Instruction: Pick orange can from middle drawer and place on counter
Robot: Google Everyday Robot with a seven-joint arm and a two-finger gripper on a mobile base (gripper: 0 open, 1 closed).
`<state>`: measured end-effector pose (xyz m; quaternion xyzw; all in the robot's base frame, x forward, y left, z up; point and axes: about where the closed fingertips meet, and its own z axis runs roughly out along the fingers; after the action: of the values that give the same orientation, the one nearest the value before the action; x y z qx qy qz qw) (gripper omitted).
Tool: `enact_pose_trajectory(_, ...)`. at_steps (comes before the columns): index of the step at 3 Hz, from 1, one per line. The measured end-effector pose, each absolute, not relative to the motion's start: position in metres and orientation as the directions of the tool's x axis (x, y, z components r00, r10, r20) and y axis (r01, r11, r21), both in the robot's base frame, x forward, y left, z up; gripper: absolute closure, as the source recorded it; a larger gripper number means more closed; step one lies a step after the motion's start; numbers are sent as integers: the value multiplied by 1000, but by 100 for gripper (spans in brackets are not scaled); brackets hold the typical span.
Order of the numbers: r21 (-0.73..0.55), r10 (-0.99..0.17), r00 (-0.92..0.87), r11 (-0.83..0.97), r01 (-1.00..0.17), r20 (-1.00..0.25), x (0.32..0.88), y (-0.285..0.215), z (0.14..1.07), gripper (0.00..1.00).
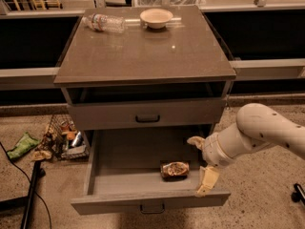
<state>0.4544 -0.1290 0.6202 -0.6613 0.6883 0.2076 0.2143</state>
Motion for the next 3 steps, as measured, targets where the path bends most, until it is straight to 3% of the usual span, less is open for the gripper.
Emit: enact_pose_trajectory(3,71,-773,-35,-13,-997,-634,485,-111,550,0)
